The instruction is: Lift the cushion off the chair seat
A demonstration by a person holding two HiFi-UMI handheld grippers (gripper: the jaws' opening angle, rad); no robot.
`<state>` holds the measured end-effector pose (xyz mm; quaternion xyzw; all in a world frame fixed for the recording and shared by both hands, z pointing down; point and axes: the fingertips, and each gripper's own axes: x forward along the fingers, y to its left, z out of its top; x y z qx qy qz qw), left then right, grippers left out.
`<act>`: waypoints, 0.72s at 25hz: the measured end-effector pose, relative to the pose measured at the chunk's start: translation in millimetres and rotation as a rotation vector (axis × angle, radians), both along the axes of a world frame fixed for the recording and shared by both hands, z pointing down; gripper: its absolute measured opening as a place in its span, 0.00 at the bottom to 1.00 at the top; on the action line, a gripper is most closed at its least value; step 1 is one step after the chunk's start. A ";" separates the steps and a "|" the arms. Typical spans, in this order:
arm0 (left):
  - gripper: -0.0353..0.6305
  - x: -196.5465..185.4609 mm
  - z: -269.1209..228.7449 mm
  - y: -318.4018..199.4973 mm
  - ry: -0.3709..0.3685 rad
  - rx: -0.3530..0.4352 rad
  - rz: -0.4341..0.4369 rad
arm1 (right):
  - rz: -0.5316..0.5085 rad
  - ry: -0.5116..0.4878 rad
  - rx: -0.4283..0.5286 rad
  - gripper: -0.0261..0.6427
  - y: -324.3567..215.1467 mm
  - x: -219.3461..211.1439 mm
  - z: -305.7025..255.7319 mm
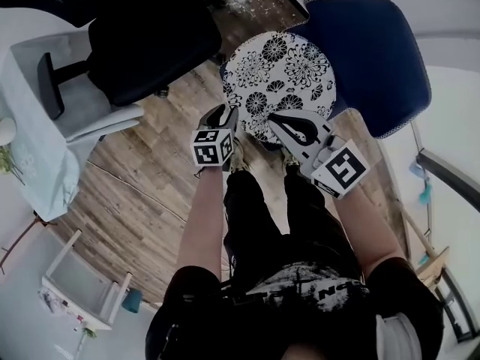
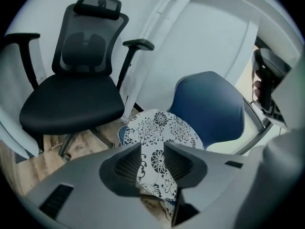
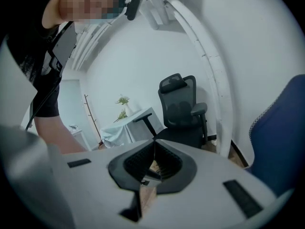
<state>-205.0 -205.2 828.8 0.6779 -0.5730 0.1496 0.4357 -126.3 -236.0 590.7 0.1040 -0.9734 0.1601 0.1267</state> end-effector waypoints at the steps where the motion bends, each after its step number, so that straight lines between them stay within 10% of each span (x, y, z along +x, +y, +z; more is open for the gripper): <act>1: 0.26 -0.3 12.9 0.2 0.012 -0.018 -0.006 | 0.002 0.002 -0.002 0.07 -0.2 -0.2 6.0; 18: 0.25 -7.0 115.4 -8.1 0.155 -0.123 -0.112 | -0.020 0.039 -0.037 0.07 7.7 8.3 72.8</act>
